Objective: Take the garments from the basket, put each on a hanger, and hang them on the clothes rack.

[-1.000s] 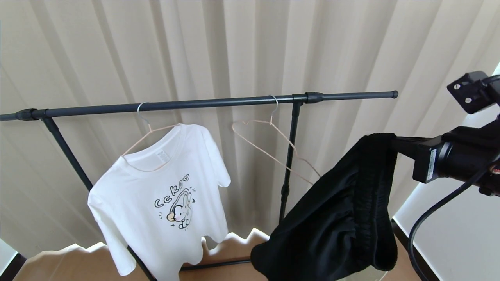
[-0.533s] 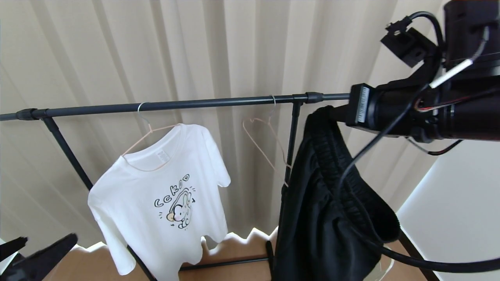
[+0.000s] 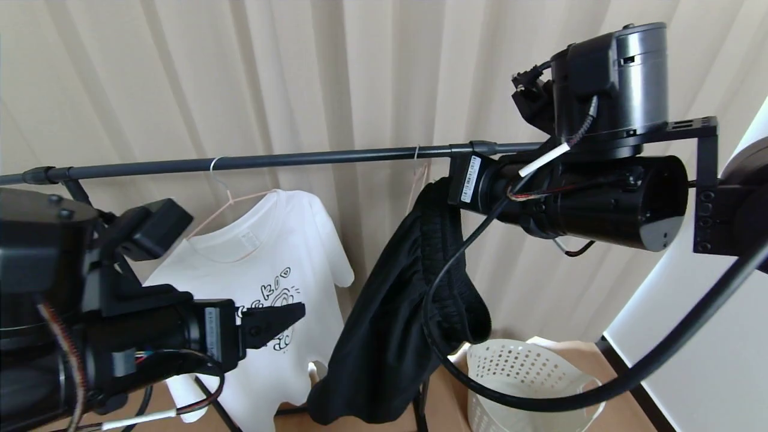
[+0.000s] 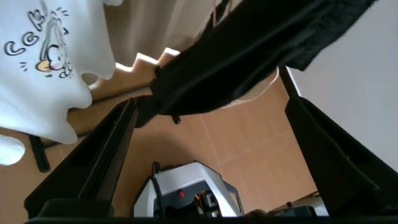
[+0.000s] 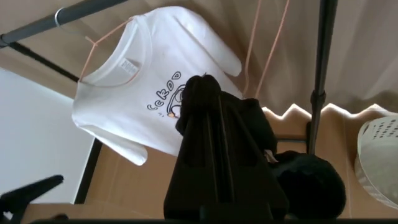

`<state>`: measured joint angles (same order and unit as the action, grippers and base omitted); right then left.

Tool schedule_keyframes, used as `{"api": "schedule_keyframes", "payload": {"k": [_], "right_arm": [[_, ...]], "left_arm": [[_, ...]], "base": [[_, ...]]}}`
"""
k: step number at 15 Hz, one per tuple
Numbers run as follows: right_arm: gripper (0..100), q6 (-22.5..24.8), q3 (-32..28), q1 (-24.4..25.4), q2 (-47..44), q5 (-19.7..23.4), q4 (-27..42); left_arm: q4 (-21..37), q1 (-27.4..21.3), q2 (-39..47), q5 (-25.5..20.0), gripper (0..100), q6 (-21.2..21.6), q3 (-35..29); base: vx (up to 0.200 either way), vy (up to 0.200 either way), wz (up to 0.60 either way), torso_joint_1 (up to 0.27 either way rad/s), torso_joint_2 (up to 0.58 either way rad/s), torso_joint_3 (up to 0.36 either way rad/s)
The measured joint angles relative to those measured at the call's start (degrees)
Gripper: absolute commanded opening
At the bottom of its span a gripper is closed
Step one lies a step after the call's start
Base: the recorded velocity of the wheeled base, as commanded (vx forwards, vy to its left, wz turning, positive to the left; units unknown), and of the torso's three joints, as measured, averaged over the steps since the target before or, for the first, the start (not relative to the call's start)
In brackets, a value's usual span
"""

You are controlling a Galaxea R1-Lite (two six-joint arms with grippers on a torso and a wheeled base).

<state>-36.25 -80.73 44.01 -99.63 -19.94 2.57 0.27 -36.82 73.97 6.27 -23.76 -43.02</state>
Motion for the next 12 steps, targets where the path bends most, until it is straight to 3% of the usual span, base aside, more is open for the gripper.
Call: {"api": "schedule_keyframes", "payload": {"k": [3,6,12], "right_arm": [[0,-3.0,-3.0,2.4,-3.1,-4.8,-0.2],[0,-3.6,-4.4,3.4,-5.2,-6.3,-1.5],[0,-3.6,-4.4,4.6,-7.1,-8.4,-1.8]], "left_arm": [[-0.1,-5.3,7.7,2.5,100,-2.5,-4.6],[-0.2,-8.5,13.1,3.4,100,-3.8,-8.0],[-4.3,-11.7,19.8,3.4,100,-11.3,-14.5]], "base": [[0.0,0.0,0.0,0.0,0.0,0.0],[0.0,0.0,0.0,0.0,0.0,0.0],[0.0,0.0,0.0,0.0,0.0,0.0]]}}
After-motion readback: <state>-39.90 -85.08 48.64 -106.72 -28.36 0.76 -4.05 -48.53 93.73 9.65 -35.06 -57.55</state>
